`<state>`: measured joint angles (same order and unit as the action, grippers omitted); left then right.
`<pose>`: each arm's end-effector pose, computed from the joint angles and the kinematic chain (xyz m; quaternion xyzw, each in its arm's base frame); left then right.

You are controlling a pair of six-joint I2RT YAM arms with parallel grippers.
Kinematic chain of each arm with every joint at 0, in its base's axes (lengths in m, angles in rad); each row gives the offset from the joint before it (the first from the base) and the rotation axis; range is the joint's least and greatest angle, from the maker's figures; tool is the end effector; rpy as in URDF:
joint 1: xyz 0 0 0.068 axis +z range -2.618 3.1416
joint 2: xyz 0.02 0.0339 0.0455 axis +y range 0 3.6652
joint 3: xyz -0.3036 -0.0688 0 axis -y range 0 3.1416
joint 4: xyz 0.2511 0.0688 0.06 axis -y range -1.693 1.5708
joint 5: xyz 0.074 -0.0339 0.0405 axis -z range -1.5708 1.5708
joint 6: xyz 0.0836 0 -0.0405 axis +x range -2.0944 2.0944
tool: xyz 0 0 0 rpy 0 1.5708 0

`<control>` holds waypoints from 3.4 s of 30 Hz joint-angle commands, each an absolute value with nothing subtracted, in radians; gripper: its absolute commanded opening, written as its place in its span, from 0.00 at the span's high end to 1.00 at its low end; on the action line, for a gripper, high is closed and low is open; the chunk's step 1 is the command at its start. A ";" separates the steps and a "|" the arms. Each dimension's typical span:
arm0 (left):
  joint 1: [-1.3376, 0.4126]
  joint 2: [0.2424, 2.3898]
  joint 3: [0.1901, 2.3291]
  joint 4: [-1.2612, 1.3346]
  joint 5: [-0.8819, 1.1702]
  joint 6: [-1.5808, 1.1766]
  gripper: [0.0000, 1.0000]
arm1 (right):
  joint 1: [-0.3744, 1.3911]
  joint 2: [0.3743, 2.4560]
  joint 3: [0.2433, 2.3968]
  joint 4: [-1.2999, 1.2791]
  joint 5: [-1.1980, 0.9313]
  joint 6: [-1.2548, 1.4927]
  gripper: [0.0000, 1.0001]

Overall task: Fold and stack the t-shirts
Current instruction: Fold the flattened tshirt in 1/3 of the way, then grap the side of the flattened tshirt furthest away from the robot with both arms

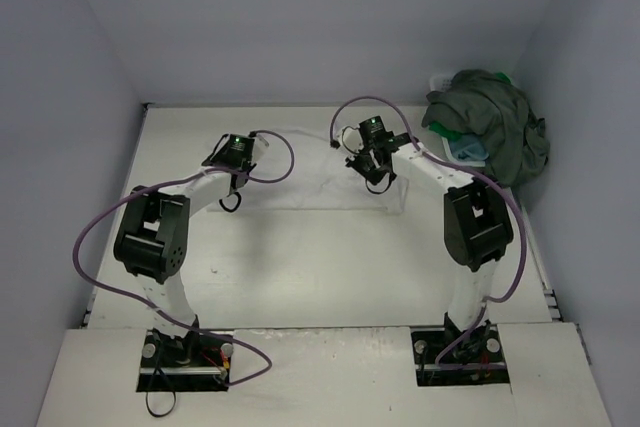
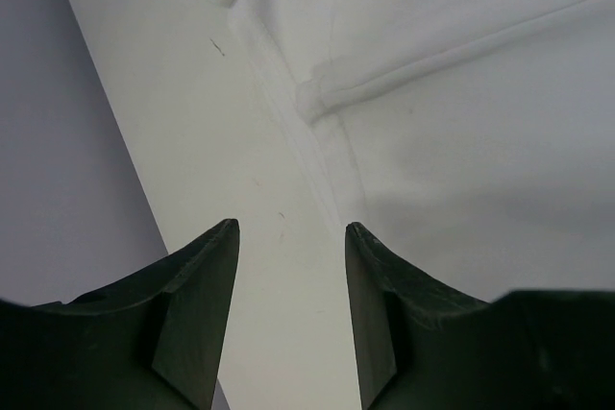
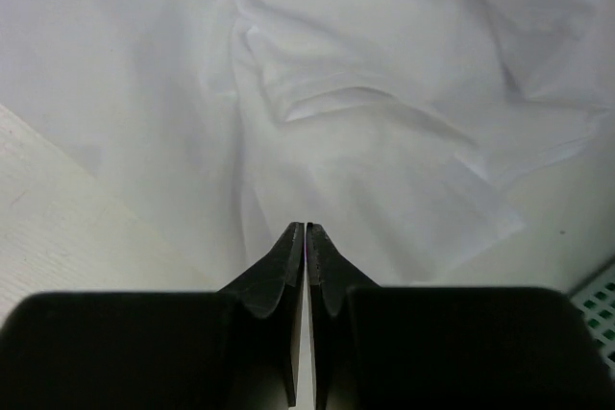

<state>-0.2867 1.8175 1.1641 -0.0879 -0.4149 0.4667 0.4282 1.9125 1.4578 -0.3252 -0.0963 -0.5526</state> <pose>0.4325 -0.0924 0.2013 0.2523 0.8633 0.2232 0.3758 0.4383 0.2089 0.2326 -0.4505 0.8044 0.0204 0.3868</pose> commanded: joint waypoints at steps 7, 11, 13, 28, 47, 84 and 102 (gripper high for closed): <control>-0.284 1.811 1.141 -0.069 -0.368 0.439 0.57 | 0.440 1.942 1.420 -0.310 -0.135 -0.557 0.98; -0.284 1.845 1.140 -0.057 -0.350 0.436 0.57 | 0.442 1.945 1.408 -0.307 -0.144 -0.560 0.98; -0.284 1.864 1.144 -0.055 -0.348 0.434 0.57 | 0.442 1.945 1.397 -0.310 -0.144 -0.568 0.98; -0.282 1.855 1.108 -0.087 -0.307 0.446 0.57 | 0.451 1.994 1.321 -0.403 -0.155 -0.641 0.98; -0.282 1.473 0.971 -0.494 -0.098 0.494 0.58 | 0.498 1.640 0.979 -0.448 -0.144 -0.683 0.97; -0.265 1.720 1.328 -0.361 -0.123 0.439 0.58 | 0.313 2.002 1.710 -0.419 -0.298 -0.509 0.58; -0.226 1.712 1.272 -0.325 -0.103 0.456 0.58 | 0.348 2.183 1.802 -0.413 -0.239 -0.502 0.58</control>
